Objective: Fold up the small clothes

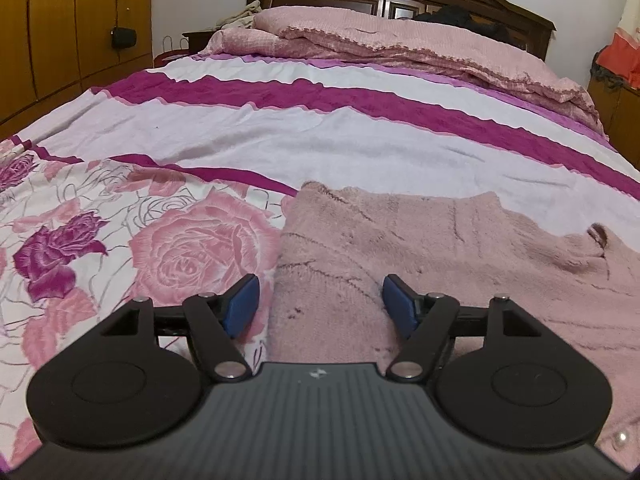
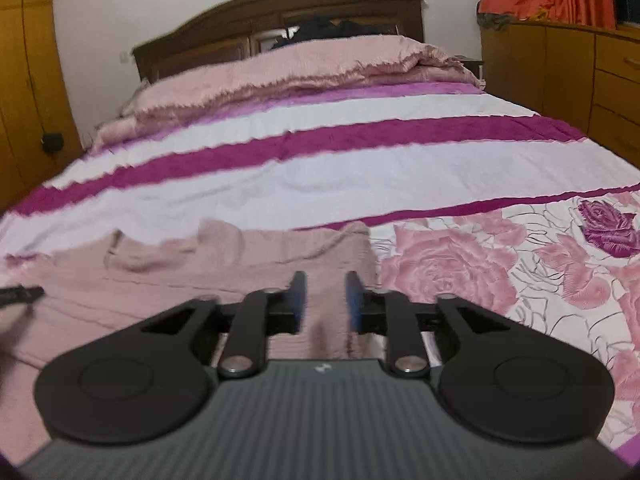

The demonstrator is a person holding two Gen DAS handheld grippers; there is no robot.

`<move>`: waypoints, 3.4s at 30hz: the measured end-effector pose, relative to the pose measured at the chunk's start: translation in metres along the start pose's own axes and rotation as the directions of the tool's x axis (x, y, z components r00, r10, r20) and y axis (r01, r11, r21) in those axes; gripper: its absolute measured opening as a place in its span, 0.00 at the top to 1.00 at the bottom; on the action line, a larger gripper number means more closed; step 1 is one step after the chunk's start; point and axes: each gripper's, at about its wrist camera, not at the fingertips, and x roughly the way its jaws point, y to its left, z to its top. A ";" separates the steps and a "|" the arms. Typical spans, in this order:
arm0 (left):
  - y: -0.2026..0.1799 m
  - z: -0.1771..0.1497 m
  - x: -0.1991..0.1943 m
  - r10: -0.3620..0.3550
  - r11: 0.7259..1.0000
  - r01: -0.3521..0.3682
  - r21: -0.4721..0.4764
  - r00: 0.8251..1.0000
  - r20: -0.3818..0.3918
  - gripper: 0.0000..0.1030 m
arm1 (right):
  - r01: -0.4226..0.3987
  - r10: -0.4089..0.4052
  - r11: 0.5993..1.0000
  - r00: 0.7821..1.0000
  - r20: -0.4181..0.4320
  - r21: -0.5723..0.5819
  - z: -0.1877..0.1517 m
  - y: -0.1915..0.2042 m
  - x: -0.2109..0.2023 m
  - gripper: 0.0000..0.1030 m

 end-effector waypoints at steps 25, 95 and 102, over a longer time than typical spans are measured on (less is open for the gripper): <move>0.004 -0.026 -0.143 -0.049 0.985 0.066 0.157 0.993 -0.108 0.27 | -0.216 0.222 0.972 0.973 -0.070 0.088 -0.036 0.035 -0.099 0.40; -0.010 -0.163 -0.215 -0.132 0.775 0.250 0.580 0.962 -0.238 0.14 | -0.211 0.058 0.857 0.946 -0.319 -0.470 -0.149 0.096 -0.171 0.40; -0.011 -0.165 -0.205 -0.102 0.806 0.226 0.548 0.964 -0.247 0.18 | -0.156 0.042 0.903 0.959 -0.281 -0.400 -0.143 0.089 -0.168 0.66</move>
